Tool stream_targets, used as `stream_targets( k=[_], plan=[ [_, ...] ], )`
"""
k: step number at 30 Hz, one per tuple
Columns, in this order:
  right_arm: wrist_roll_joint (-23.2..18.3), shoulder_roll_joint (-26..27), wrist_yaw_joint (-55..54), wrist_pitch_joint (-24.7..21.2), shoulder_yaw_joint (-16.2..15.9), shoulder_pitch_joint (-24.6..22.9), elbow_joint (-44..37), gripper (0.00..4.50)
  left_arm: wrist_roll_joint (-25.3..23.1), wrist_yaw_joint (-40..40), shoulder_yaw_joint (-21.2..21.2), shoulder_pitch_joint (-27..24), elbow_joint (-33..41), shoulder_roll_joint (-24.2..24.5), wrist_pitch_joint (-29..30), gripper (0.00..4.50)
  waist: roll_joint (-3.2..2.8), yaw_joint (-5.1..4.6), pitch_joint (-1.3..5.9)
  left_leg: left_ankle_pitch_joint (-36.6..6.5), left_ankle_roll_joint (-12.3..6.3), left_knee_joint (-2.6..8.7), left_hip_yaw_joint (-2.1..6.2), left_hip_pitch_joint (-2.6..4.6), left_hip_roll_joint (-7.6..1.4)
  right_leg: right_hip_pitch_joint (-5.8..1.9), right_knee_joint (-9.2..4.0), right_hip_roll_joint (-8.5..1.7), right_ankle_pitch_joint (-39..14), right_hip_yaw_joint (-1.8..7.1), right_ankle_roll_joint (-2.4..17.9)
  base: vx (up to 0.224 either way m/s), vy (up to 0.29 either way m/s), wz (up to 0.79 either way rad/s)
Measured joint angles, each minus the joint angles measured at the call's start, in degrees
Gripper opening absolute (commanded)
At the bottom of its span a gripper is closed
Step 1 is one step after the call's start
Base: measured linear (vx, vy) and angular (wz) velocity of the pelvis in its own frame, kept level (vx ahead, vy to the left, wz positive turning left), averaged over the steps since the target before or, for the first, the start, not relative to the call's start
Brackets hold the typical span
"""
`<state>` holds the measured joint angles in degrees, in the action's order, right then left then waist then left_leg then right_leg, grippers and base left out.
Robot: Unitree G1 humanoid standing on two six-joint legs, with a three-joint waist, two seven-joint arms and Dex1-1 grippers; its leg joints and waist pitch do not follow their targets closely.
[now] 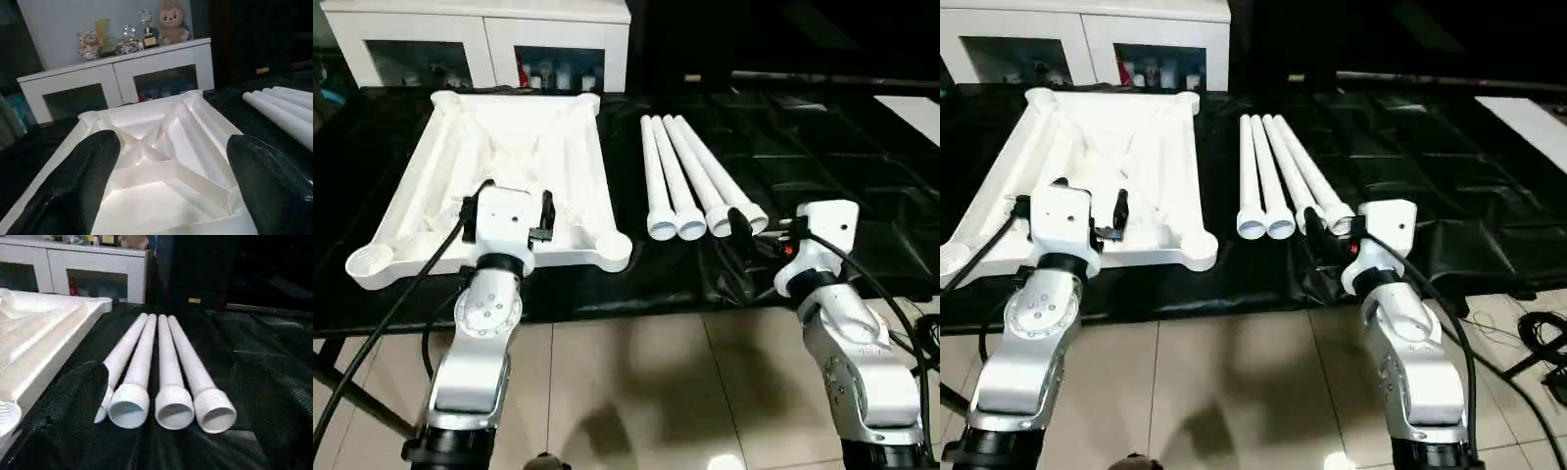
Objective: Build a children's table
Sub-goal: Move to table
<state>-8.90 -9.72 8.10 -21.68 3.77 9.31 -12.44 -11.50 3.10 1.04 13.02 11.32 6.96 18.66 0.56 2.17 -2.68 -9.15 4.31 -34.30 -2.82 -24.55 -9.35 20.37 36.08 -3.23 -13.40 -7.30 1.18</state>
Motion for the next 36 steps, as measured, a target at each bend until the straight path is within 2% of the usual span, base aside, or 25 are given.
stream_targets(
  k=[2,3,4,5,6,7,8,9,10,11,12,13,14,15,16,17,19,20,21,24,25,26,27,31,36],
  plan=[
    [0.6,0.0,0.0,0.0,-0.7,0.4,0.0,4.5,-0.1,0.2,-0.1,0.1,-0.1,0.2,0.1,4.16,-0.3,-0.86,-0.19,0.3,0.48,0.08,4.29,0.24,1.66,-0.32,1.58,0.97,-1.8,0.3,2.9,0.021,-0.088,0.37],
    [0.5,0.0,0.0,0.0,-0.6,0.5,0.0,4.5,-0.2,0.3,-0.2,0.1,-0.3,0.5,0.1,4.16,-0.26,-1.05,-0.16,0.5,0.96,0.37,7.13,0.52,2.99,-0.36,2.89,1.51,-3.2,0.43,5.2,0.016,-0.117,0.38],
    [0.3,0.1,0.0,0.0,-0.5,0.5,0.0,4.5,-0.2,0.3,-0.2,0.1,-0.4,0.4,0.1,4.16,0.02,-1.21,0.01,0.6,1.28,0.95,9.42,0.61,4.07,-0.47,3.19,2.0,-3.7,0.48,5.7,-0.017,-0.171,0.45],
    [-0.3,0.3,0.1,-0.1,-0.1,0.5,0.0,4.5,-0.1,0.3,-0.2,0.2,-0.4,0.1,0.2,4.16,0.53,-1.22,0.25,0.7,1.45,1.92,10.36,0.82,4.5,-0.41,2.96,2.24,-3.8,0.5,5.8,0.029,-0.222,0.41],
    [-0.6,0.3,0.1,-0.5,0.0,1.0,0.0,4.5,-0.2,0.3,-0.1,0.3,-0.5,-0.3,0.3,4.16,0.92,-0.31,0.18,-0.1,0.32,1.64,8.65,1.05,3.92,-0.5,2.51,2.61,-3.6,0.5,5.7,0.029,-0.222,0.41],
    [-0.6,0.1,0.1,-0.7,0.0,1.2,0.0,4.5,-0.1,0.3,0.1,0.5,-0.7,-0.8,0.3,4.16,1.07,0.64,0.12,-1.8,-2.16,-2.93,5.21,0.05,2.72,-0.75,2.28,2.77,-3.3,0.45,5.2,0.065,-0.235,0.1],
    [-0.6,0.0,0.1,-0.8,0.0,1.2,0.0,4.5,-0.1,0.3,0.8,0.6,-0.9,-1.0,0.3,4.16,1.66,1.58,-0.03,-2.5,-3.26,-7.23,1.63,-0.26,2.31,-1.09,2.03,2.76,-3.1,0.6,4.6,0.026,-0.214,-0.05],
    [-0.6,-0.1,0.2,-0.8,-0.1,1.3,0.0,4.5,-0.1,0.3,1.2,1.1,-1.2,-1.2,0.9,4.16,2.19,2.35,-0.14,-2.6,-3.47,-8.09,-1.64,0.75,3.23,-1.4,1.45,2.81,-3.0,0.66,4.4,0.026,-0.214,-0.05],
    [-0.6,-0.1,0.4,-0.8,-0.1,1.6,-0.3,4.5,0.0,0.3,1.1,1.6,-1.2,-1.2,1.2,4.16,2.24,2.83,-0.15,-2.8,-4.02,-5.99,-3.03,1.94,4.01,-1.33,0.85,3.16,-2.6,0.56,3.8,0.019,-0.2,0.02],
    [-0.6,0.0,0.4,-0.8,0.0,1.9,-0.4,4.5,0.2,0.2,0.9,2.0,-1.2,-1.3,1.5,4.16,1.92,3.04,-0.06,-3.1,-4.83,-3.78,-3.51,2.73,4.66,-1.23,0.16,4.05,-2.2,0.32,4.0,0.021,-0.157,0.04],
    [-0.8,0.8,0.2,-0.9,0.1,2.3,-0.4,4.5,0.8,0.2,0.2,2.3,-1.6,-1.4,1.9,4.16,1.0,3.32,0.08,-4.5,-5.57,-1.91,-3.21,3.06,4.41,-1.1,-0.53,5.29,-1.8,-0.64,3.8,0.021,-0.157,0.04],
    [-1.0,1.6,0.0,-1.4,0.0,2.3,-0.4,4.5,1.5,0.1,-0.5,2.3,-2.2,-1.4,2.2,4.16,0.76,3.18,0.22,-4.4,-5.42,-2.06,-2.93,2.97,3.44,-0.92,-0.72,5.69,-1.6,-1.23,2.8,0.029,-0.114,0.06],
    [-1.5,2.2,0.0,-1.7,-0.4,2.6,-0.4,4.5,1.8,0.0,-1.2,2.2,-2.9,-1.3,2.4,4.16,0.64,2.7,0.24,-4.4,-5.17,-2.25,-2.79,2.82,2.69,0.56,1.83,5.52,-2.2,-0.35,-1.5,0.013,-0.05,0.08],
    [-1.9,2.5,0.0,-2.0,-1.2,3.3,-0.5,4.5,2.2,-0.1,-2.3,2.1,-3.6,-1.0,2.5,4.16,1.1,1.61,0.29,-4.1,-4.57,-2.84,-2.83,2.63,2.93,2.87,5.52,3.45,-2.3,3.69,-3.0,0.013,-0.05,0.08],
    [-1.8,2.2,0.1,-2.0,-1.4,3.6,-0.6,4.5,2.3,-0.3,-2.5,2.4,-3.7,-0.7,2.5,4.16,1.67,1.2,0.32,-4.3,-4.23,-3.66,-3.04,2.18,3.44,3.44,4.72,0.63,-2.4,6.69,-1.5,-0.066,0.134,0.18],
    [-1.6,1.5,0.1,-2.0,-1.4,3.6,-0.5,4.5,2.5,-0.5,-2.4,2.6,-3.7,-0.7,2.4,4.16,1.75,1.32,0.12,-4.6,-4.0,-4.27,-3.22,1.96,3.45,3.86,5.01,-0.97,-1.4,6.91,-2.8,-0.152,0.224,0.1],
    [-1.3,1.1,0.6,-2.0,-2.0,2.8,0.1,4.5,2.8,-1.4,-1.6,2.6,-3.7,-0.8,2.4,4.16,1.63,1.47,-0.33,-3.8,-2.49,-2.76,-3.17,2.7,2.62,2.94,3.11,-0.92,-0.5,6.13,-2.4,-0.141,0.139,0.02],
    [-1.2,1.1,0.8,-2.0,-2.2,2.5,0.1,4.5,2.9,-1.7,-1.1,2.8,-3.7,-0.8,2.4,4.16,1.52,1.13,-0.43,-3.6,-1.67,-2.08,-2.86,2.69,2.55,2.49,2.26,-1.26,0.0,4.99,-2.1,-0.074,-0.05,0.13],
    [-1.0,1.1,1.2,-2.0,-2.4,2.2,0.2,4.5,2.9,-1.9,-0.7,3.1,-3.7,-0.8,2.4,4.16,1.36,0.7,-0.51,-3.2,-1.59,-1.68,-1.91,2.42,2.42,1.79,1.01,-1.51,0.6,3.38,-1.8,-0.074,-0.05,0.13],
    [-0.5,1.8,1.6,-2.0,-3.4,2.4,0.3,4.5,2.9,-2.1,-1.1,3.3,-3.7,-0.5,2.4,4.16,0.81,0.1,-0.93,-3.1,-1.5,-1.49,0.38,2.12,2.21,-0.66,-1.26,-2.44,0.8,-1.12,-1.7,-0.048,-0.012,0.44],
    [-0.5,1.9,2.0,-1.9,-3.8,2.4,0.3,4.5,2.9,-2.1,-1.3,3.3,-3.7,-0.4,2.4,4.16,0.59,-0.23,-1.12,-3.1,-1.45,-1.5,0.6,2.65,1.9,-1.25,-1.82,-2.61,0.7,-2.04,-1.7,-0.015,-0.015,0.48],
    [-0.9,2.4,2.3,-2.0,-4.1,2.6,0.4,4.5,3.0,-2.2,-1.6,3.1,-3.7,-0.3,2.4,4.16,0.65,-0.05,-1.49,-3.5,-0.85,-1.42,-0.39,3.28,1.13,-1.65,-2.15,-2.3,0.7,-1.78,-1.7,-0.002,-0.015,0.27],
    [-1.8,3.2,2.4,-2.0,-4.7,3.3,0.5,4.5,3.1,-2.2,-2.5,3.0,-3.8,0.0,2.5,4.16,0.34,-0.23,-1.73,-3.6,-0.77,-1.41,-0.74,3.82,0.73,-2.51,-2.54,-2.06,0.7,-1.74,-1.6,-0.002,-0.015,0.27],
    [-2.0,2.9,2.5,-1.9,-4.7,3.8,0.7,4.5,3.3,-2.2,-3.1,3.1,-3.7,0.5,2.5,4.16,0.79,-0.43,-1.67,-3.6,-0.77,-0.59,-2.08,5.56,0.56,-3.55,-2.46,-1.97,0.6,-0.48,-1.8,0.0,0.0,0.0],
    [-2.0,2.2,3.1,-1.9,-3.5,3.8,2.0,4.5,3.6,-2.4,-1.9,3.1,-3.7,-0.5,2.5,4.16,1.09,-0.13,-1.27,-3.4,-0.9,0.41,-4.07,5.16,-0.2,-3.37,-3.14,-1.94,0.4,0.14,-2.1,0.074,-0.005,-0.09]
  ],
)
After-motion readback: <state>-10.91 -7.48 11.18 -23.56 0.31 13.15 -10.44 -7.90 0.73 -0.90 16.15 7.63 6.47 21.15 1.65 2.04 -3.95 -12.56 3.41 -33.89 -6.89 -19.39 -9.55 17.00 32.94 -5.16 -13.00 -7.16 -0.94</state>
